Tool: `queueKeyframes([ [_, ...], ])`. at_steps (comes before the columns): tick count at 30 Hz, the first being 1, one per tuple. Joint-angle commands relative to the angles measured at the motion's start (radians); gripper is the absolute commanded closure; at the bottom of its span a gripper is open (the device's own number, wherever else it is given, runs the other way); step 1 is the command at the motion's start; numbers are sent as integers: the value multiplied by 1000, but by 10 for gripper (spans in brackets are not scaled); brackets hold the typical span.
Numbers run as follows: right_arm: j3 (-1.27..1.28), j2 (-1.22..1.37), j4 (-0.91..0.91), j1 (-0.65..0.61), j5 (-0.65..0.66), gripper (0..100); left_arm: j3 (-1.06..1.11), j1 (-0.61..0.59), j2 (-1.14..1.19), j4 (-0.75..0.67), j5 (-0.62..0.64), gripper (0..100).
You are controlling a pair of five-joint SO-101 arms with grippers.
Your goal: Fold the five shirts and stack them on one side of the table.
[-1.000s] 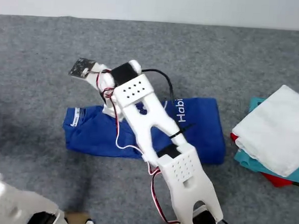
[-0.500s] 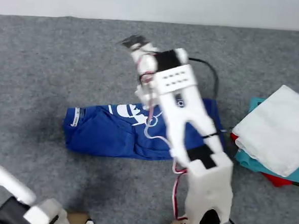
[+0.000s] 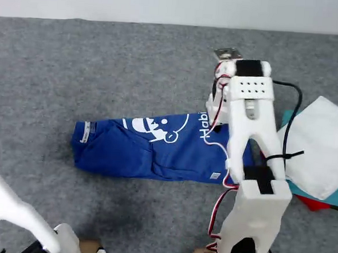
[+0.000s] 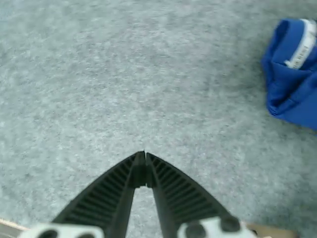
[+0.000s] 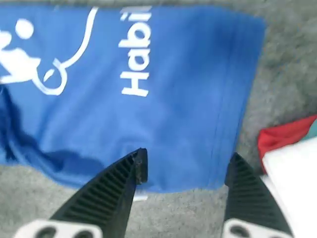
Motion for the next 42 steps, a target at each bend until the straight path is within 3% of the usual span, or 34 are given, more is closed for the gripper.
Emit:
queueKeyframes([
  [1, -8, 50, -73, 62, -11, 729, -1, 51, -31, 21, -5, 994],
  [13, -9, 295, -219, 102, -46, 760, 1, 84, -29, 21, -5, 994],
  [19, -28, 341, -205, 97, -51, 772, 1, 84, -29, 21, -5, 994],
  [21, -43, 341, -176, 94, -48, 823, 1, 84, -29, 21, -5, 994],
  [24, -83, 341, -125, 97, -48, 981, 1, 84, -29, 21, -5, 994],
  [27, -143, 341, -50, 102, -43, 977, 1, 84, -29, 21, -5, 994],
  [35, -374, 335, 94, 143, 97, 990, 1, 84, -38, 23, -3, 994],
  [42, -367, 222, 97, 177, 212, 990, -1, 83, -38, 23, -3, 994],
])
